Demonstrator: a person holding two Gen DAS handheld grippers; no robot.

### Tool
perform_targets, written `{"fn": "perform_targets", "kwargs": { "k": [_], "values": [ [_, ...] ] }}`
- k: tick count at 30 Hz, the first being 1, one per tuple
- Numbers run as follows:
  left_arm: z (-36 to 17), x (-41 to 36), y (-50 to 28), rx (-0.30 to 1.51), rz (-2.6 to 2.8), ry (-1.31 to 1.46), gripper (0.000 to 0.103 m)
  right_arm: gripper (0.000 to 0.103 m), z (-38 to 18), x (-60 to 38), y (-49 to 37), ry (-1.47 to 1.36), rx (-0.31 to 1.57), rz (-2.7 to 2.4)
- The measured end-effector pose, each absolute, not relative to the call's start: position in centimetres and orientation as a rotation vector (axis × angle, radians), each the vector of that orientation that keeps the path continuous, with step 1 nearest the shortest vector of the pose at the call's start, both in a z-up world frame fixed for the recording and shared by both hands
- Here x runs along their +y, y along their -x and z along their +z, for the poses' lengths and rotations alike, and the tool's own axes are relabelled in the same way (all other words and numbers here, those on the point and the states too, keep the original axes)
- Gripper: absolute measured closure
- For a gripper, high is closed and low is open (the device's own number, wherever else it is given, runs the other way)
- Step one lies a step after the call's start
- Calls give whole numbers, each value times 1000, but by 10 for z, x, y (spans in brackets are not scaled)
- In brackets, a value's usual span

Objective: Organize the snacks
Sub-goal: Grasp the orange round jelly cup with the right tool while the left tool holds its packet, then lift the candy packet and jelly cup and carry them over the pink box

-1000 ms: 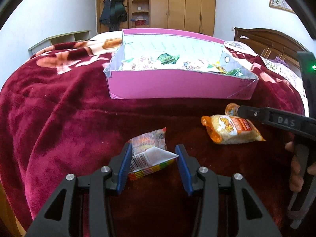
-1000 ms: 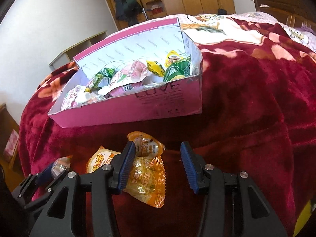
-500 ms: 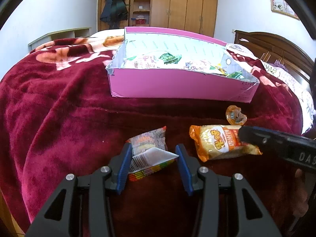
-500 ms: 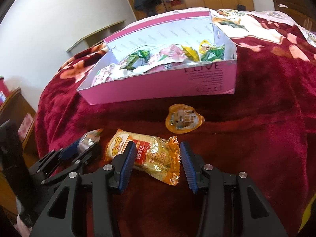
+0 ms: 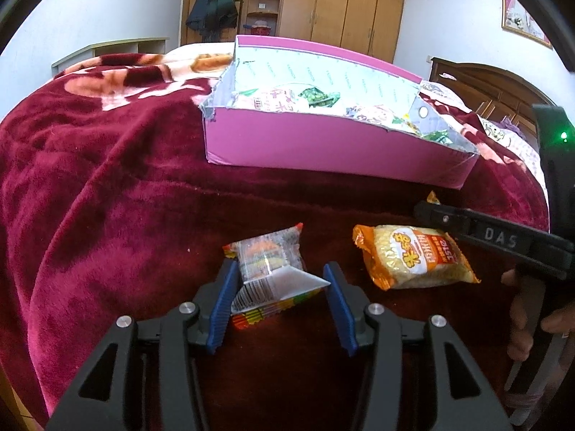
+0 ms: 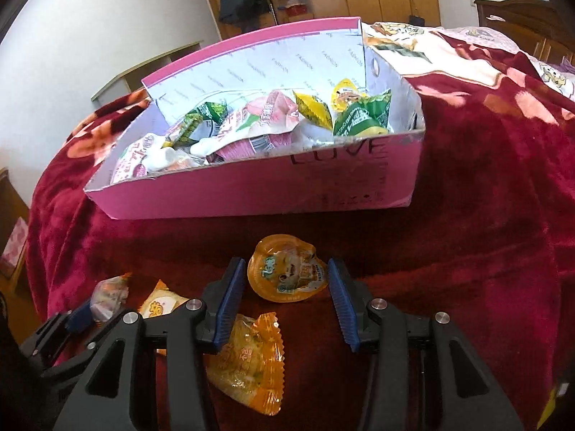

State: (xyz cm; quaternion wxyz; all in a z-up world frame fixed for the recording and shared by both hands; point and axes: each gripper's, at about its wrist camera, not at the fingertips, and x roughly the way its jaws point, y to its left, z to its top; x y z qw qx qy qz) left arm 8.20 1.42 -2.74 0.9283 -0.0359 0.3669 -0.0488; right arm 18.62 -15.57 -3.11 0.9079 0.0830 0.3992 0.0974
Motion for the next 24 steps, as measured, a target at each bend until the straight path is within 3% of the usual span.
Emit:
{"fn": "perform_targets", "kwargs": {
  "k": [8, 24],
  "values": [
    [-26, 13, -82, 751, -98, 67, 52, 55, -36, -160, -184, -196, 798, 207],
    [-12, 11, -77, 708, -116, 66, 52, 67, -32, -169, -176, -251, 751, 196]
  ]
}}
